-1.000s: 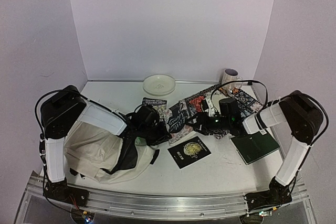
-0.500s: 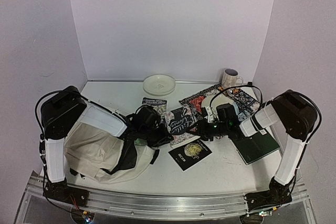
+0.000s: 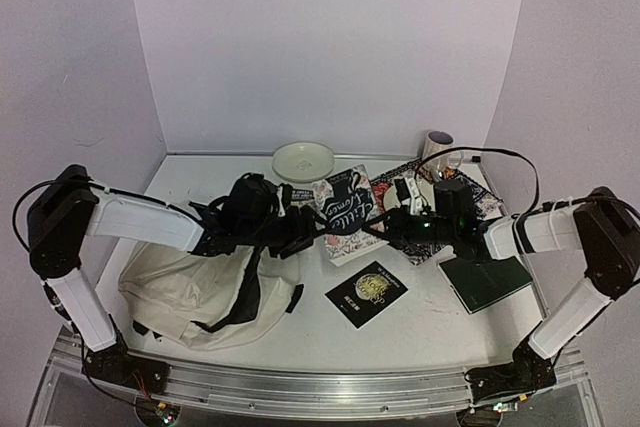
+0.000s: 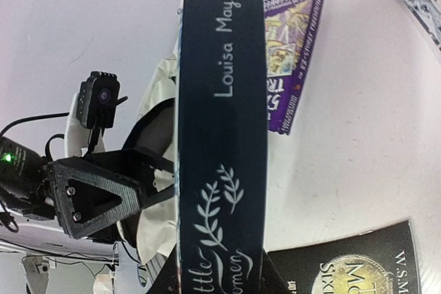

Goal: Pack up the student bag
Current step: Pass from the right arm to the left

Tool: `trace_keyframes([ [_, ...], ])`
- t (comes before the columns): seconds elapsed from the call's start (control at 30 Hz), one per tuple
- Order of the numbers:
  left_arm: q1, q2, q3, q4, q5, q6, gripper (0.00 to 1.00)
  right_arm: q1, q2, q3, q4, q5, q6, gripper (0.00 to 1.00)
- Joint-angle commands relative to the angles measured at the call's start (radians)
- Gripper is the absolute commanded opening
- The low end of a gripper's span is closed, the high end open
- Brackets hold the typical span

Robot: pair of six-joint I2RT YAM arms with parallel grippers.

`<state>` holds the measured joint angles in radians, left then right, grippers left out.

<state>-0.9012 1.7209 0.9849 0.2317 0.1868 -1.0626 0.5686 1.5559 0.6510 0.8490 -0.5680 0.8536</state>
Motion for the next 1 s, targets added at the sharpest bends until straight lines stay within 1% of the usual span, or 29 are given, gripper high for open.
trace_keyframes([
  [0.0, 0.053, -0.136, -0.041, 0.036, -0.011, 0.045, 0.81, 0.007, -0.121, 0.014, 0.091, -0.060, -0.021, 0.00],
  [0.07, 0.066, -0.182, -0.048, 0.038, -0.006, 0.061, 0.87, 0.007, -0.146, 0.018, 0.093, -0.075, -0.019, 0.00],
  [0.2, 0.074, -0.237, -0.041, 0.053, 0.017, 0.096, 0.94, 0.007, -0.188, 0.037, 0.100, -0.118, -0.018, 0.00],
  [0.33, 0.082, -0.259, -0.042, 0.116, 0.064, 0.101, 0.98, 0.007, -0.206, 0.049, 0.144, -0.168, 0.014, 0.00],
  [0.57, 0.090, -0.235, -0.046, 0.195, 0.116, 0.067, 0.99, 0.012, -0.227, 0.067, 0.233, -0.227, 0.082, 0.00],
  [0.77, 0.090, -0.183, -0.046, 0.326, 0.187, 0.008, 0.99, 0.038, -0.215, 0.094, 0.270, -0.249, 0.108, 0.00],
  [0.97, 0.091, -0.175, -0.076, 0.402, 0.192, -0.033, 0.99, 0.043, -0.221, 0.102, 0.312, -0.261, 0.132, 0.00],
])
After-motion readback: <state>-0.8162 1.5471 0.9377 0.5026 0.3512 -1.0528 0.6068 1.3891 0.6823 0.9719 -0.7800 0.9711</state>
